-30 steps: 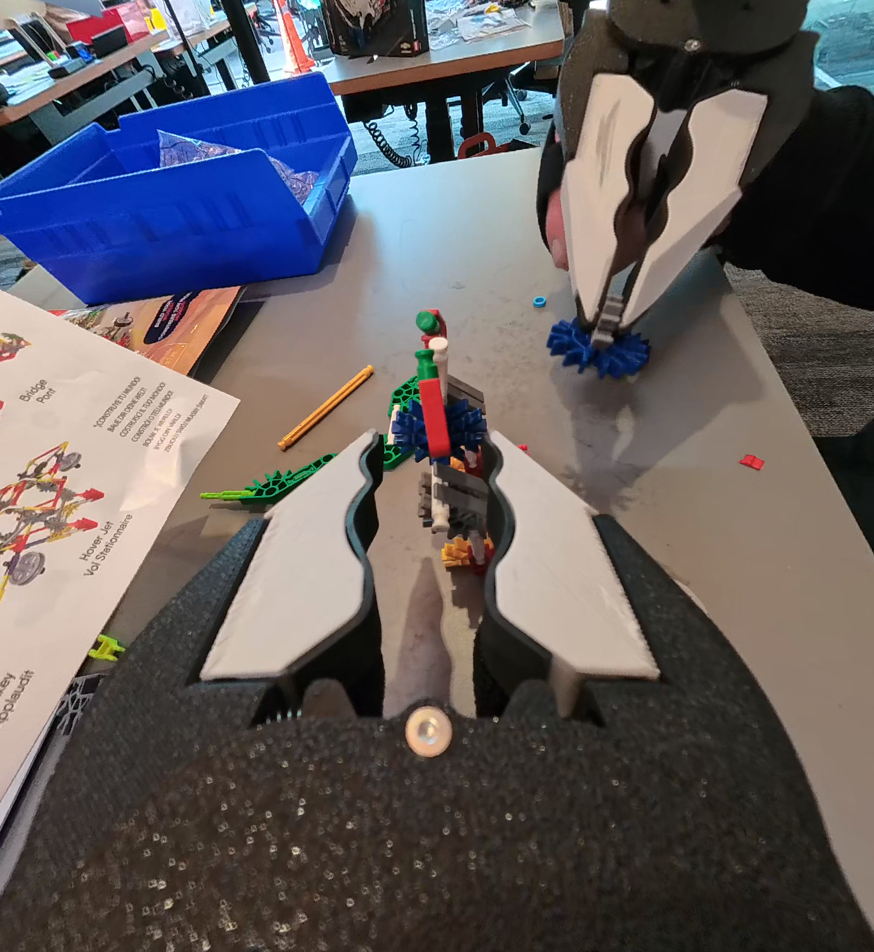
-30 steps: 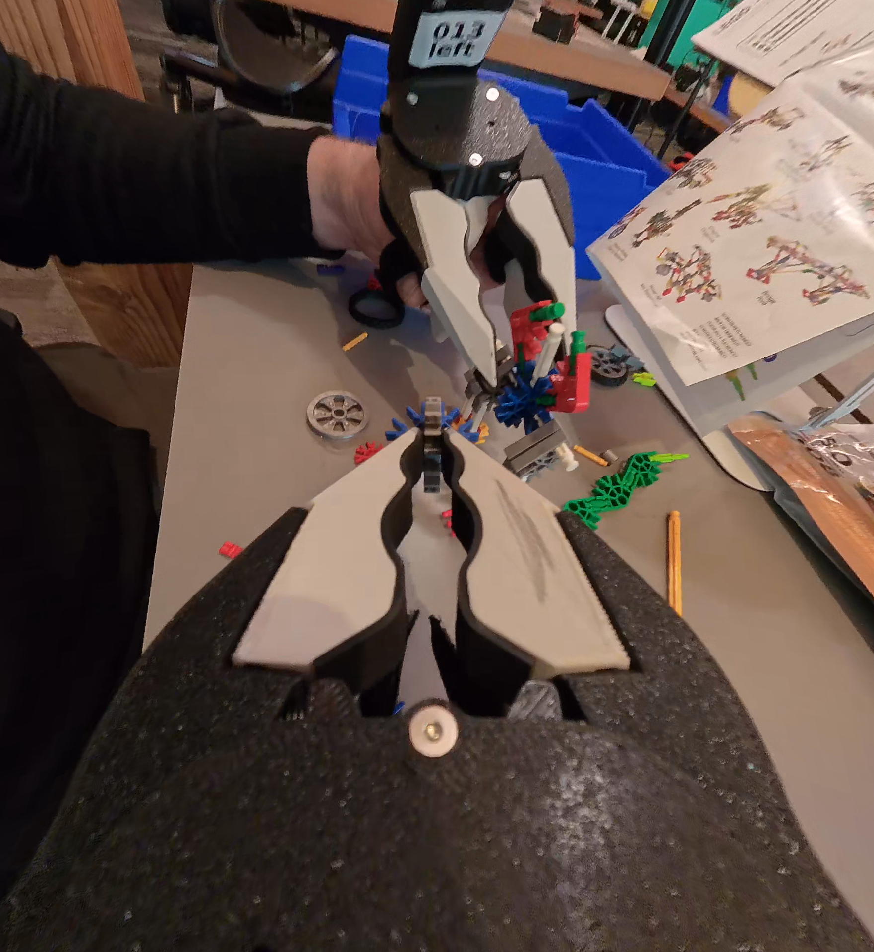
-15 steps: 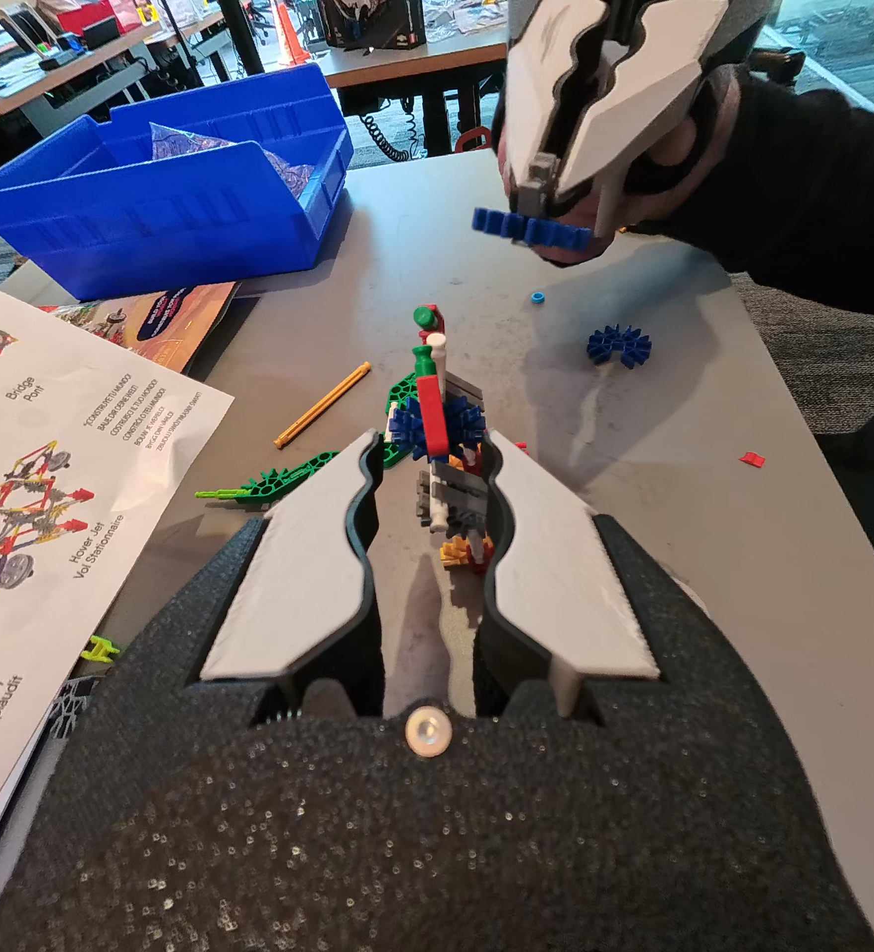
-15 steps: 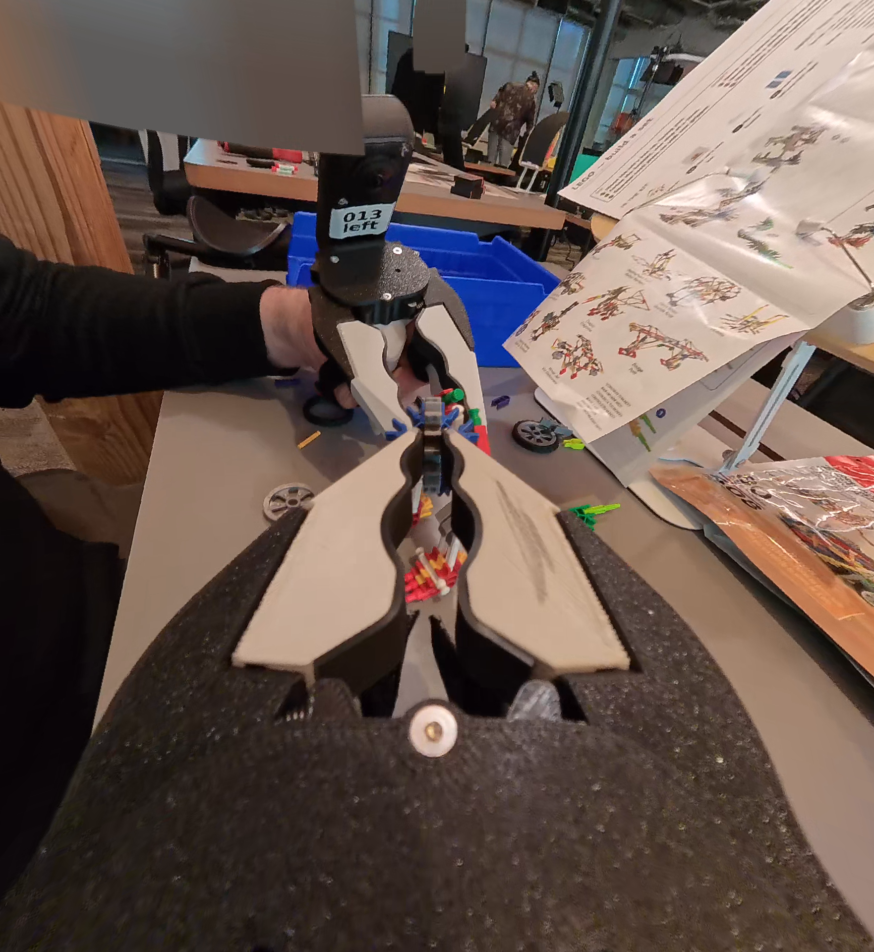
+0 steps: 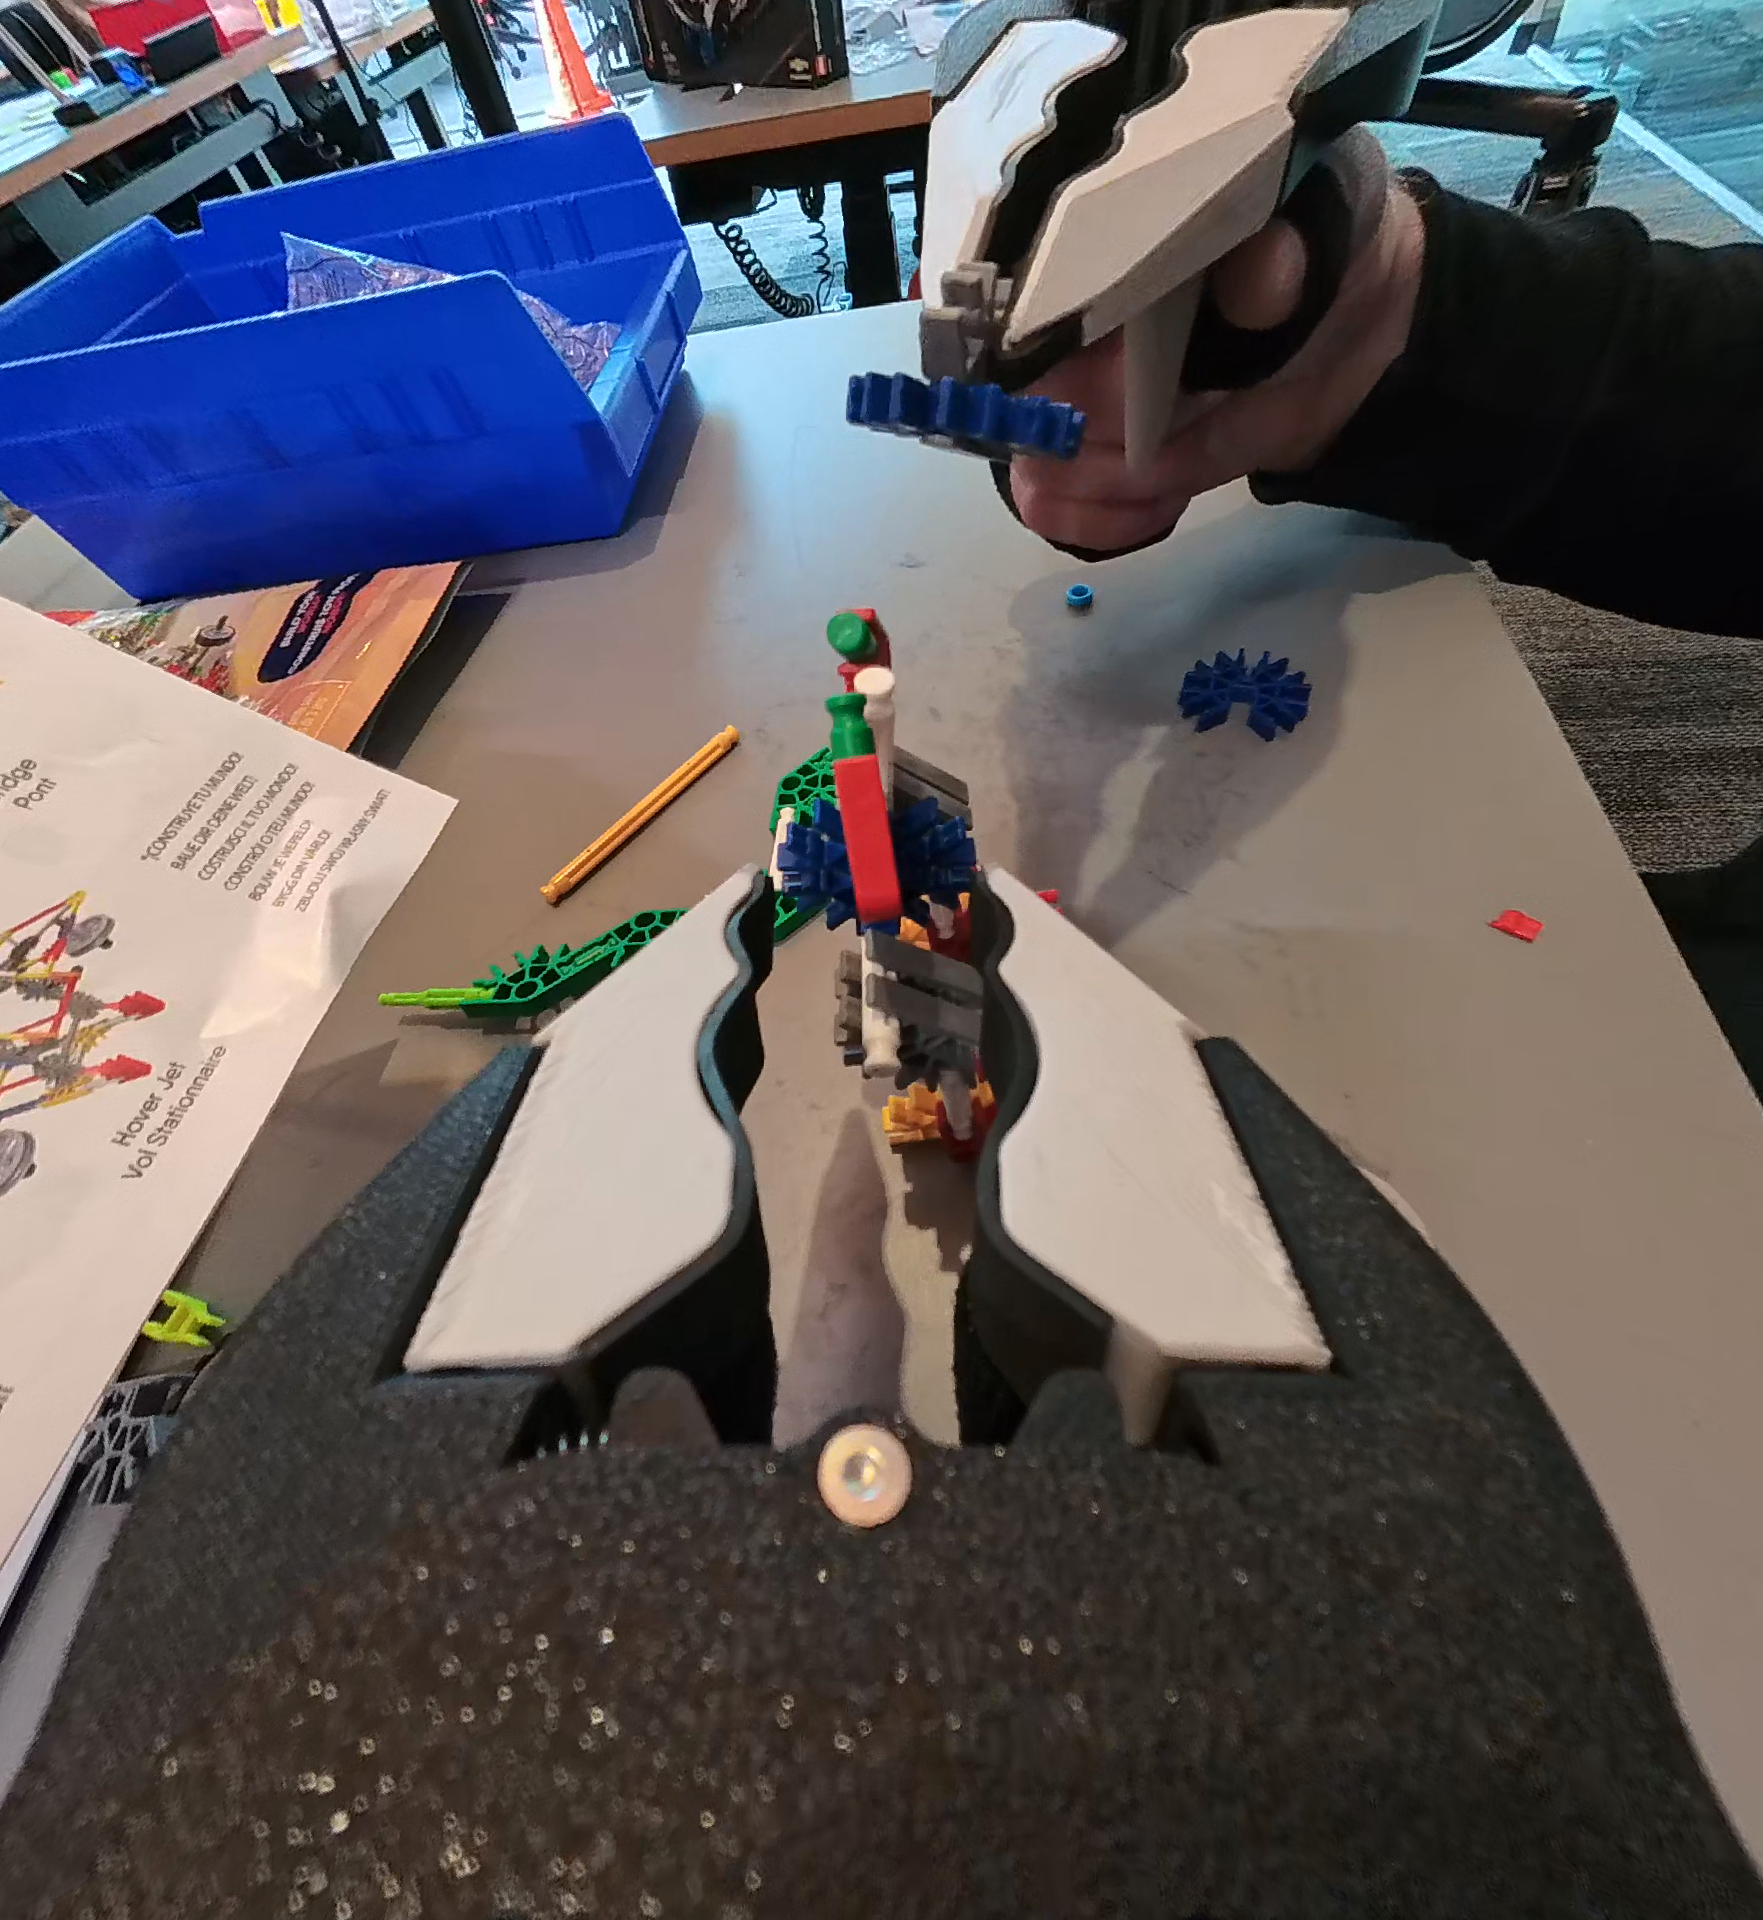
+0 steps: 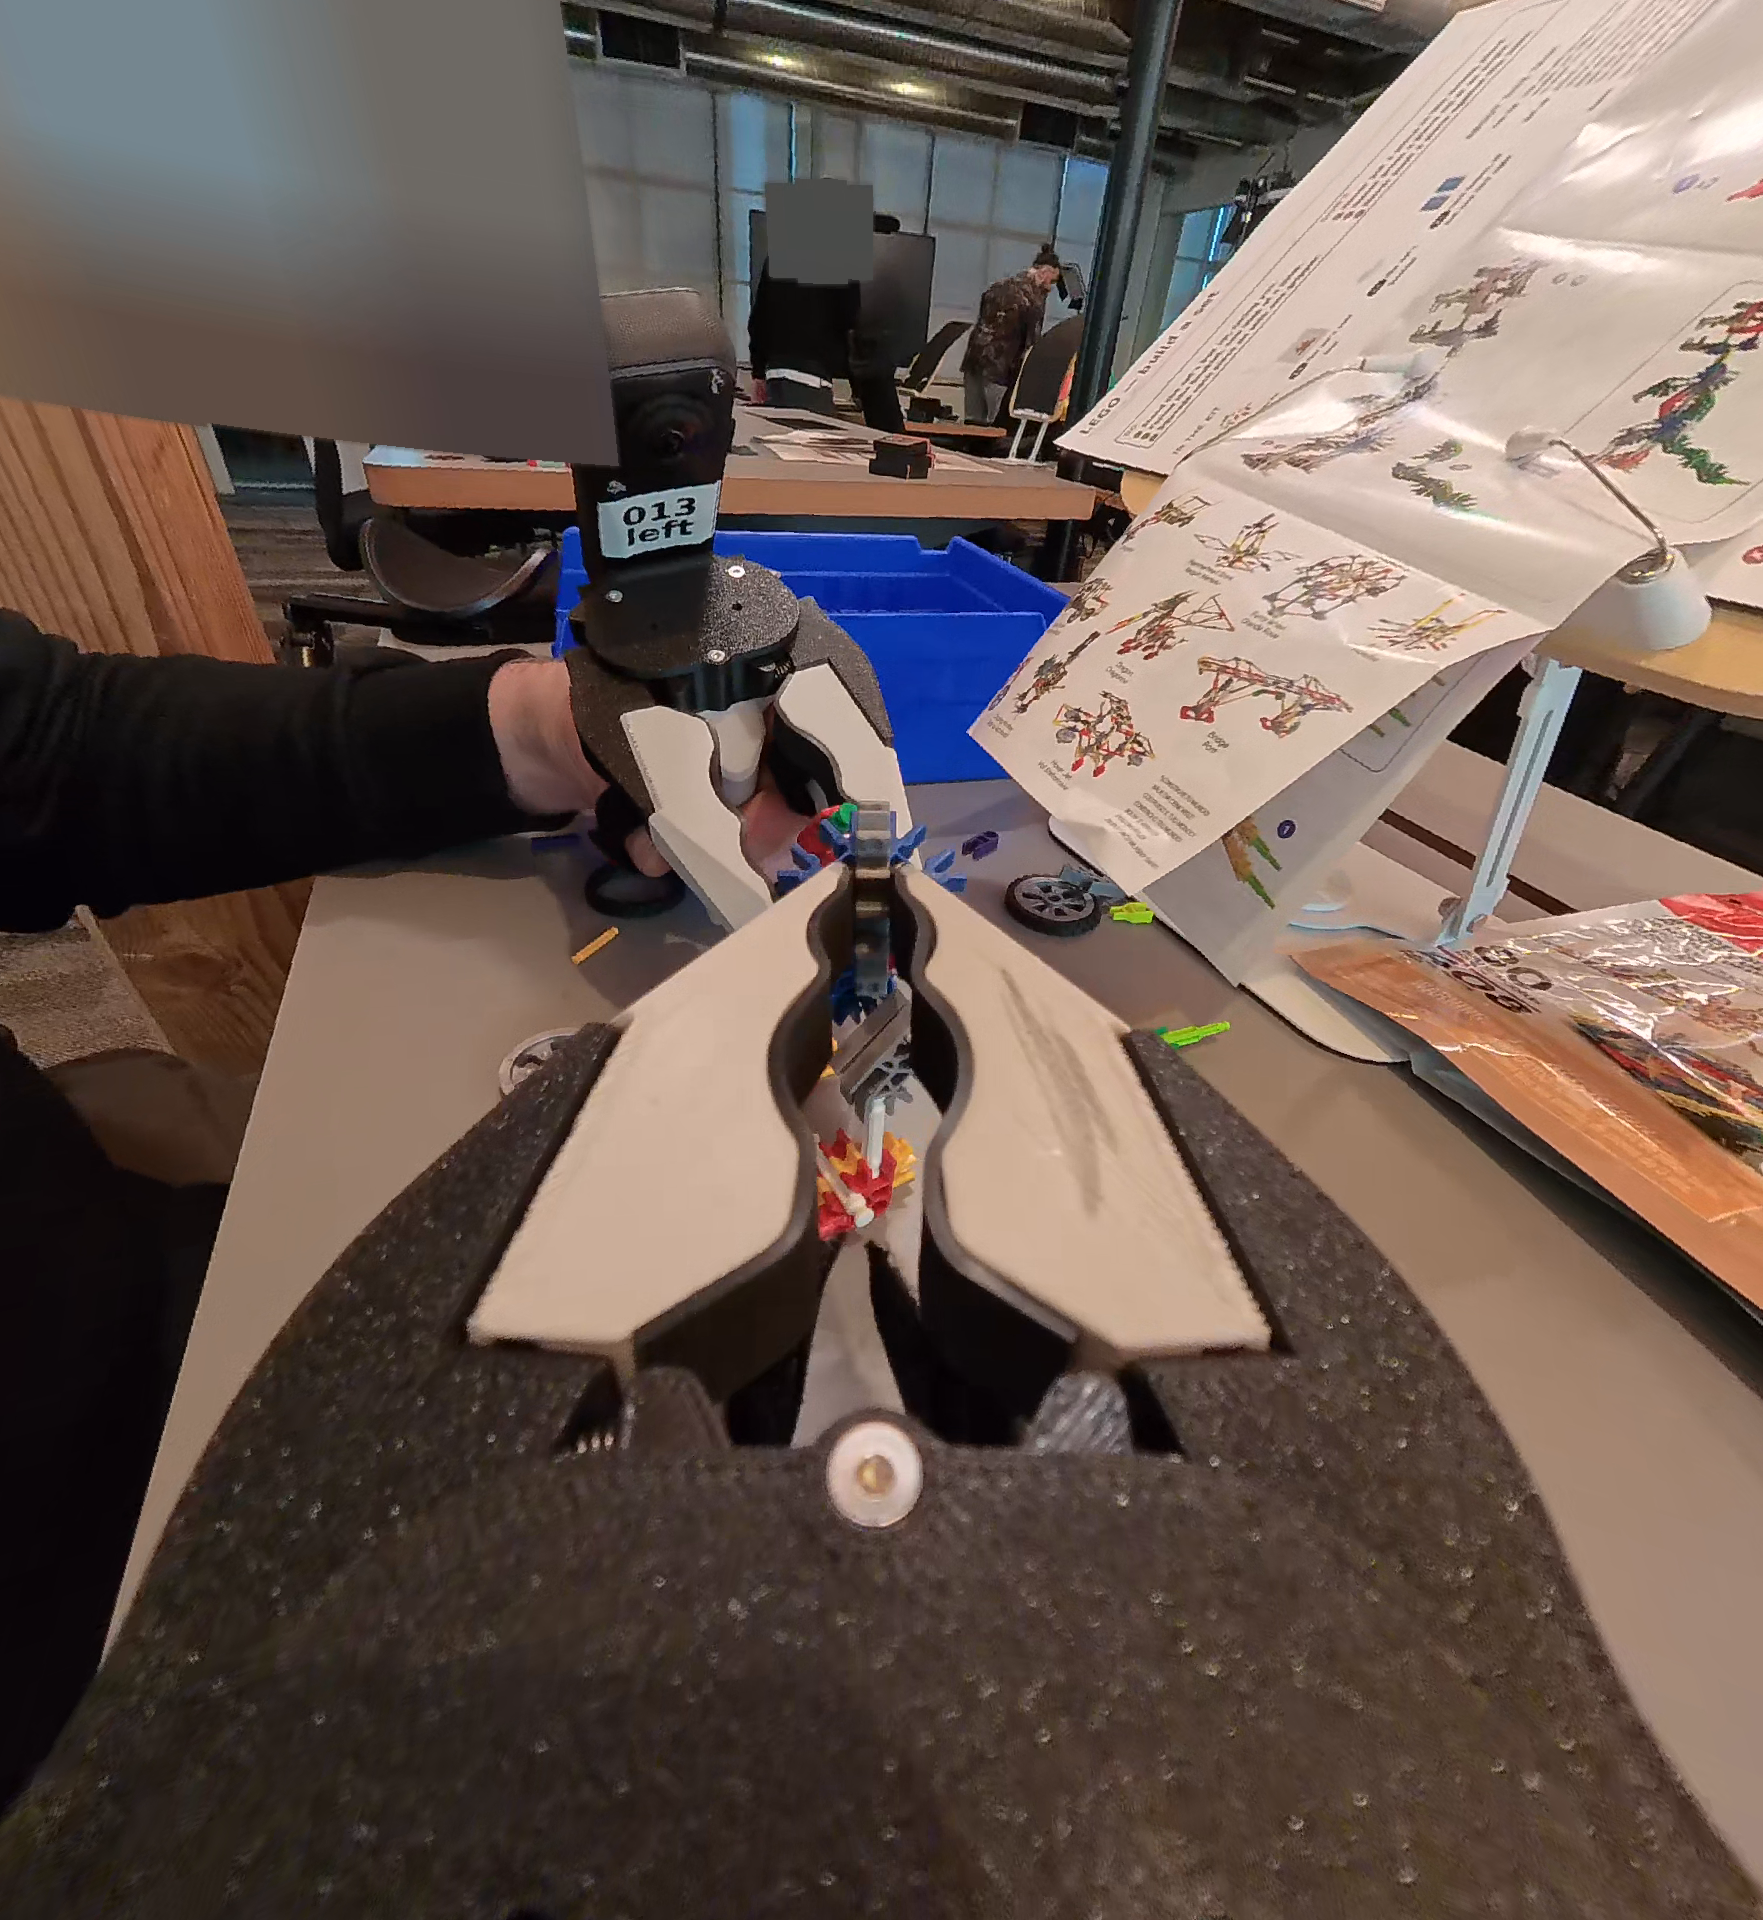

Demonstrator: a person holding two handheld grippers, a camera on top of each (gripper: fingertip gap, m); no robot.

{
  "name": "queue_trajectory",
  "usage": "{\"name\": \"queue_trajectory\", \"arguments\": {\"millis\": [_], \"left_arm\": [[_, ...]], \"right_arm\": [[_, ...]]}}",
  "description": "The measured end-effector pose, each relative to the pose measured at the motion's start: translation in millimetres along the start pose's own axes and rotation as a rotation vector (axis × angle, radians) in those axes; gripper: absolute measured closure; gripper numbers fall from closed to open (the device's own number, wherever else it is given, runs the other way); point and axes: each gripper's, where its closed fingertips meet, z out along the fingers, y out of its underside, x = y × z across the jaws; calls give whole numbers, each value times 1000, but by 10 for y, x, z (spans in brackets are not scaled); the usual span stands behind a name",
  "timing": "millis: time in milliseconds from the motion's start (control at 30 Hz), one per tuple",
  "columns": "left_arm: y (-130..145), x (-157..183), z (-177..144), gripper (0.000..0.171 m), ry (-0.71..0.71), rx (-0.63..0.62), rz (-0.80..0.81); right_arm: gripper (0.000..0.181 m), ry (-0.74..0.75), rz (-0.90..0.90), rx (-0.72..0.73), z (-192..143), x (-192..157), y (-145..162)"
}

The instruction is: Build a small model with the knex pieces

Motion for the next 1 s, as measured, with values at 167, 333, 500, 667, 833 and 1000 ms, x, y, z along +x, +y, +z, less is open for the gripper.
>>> {"name": "queue_trajectory", "arguments": {"millis": [167, 333, 500, 667, 833, 1000], "left_arm": [[18, -3, 9, 135, 2, -6, -2], [21, 1, 13, 135, 3, -8, 0], [20, 2, 10, 135, 2, -8, 2], [21, 2, 10, 135, 2, -7, 2], [22, 0, 11, 135, 1, -8, 3], [16, -5, 6, 135, -1, -6, 3]], "right_arm": [[176, 2, 3, -12, 13, 9, 44], [176, 4, 8, -10, 11, 14, 53], [176, 5, 13, -9, 12, 18, 55], [176, 5, 15, -11, 14, 19, 59], [176, 2, 20, -10, 14, 15, 60], [176, -5, 41, 3, 5, 23, 41]]}}
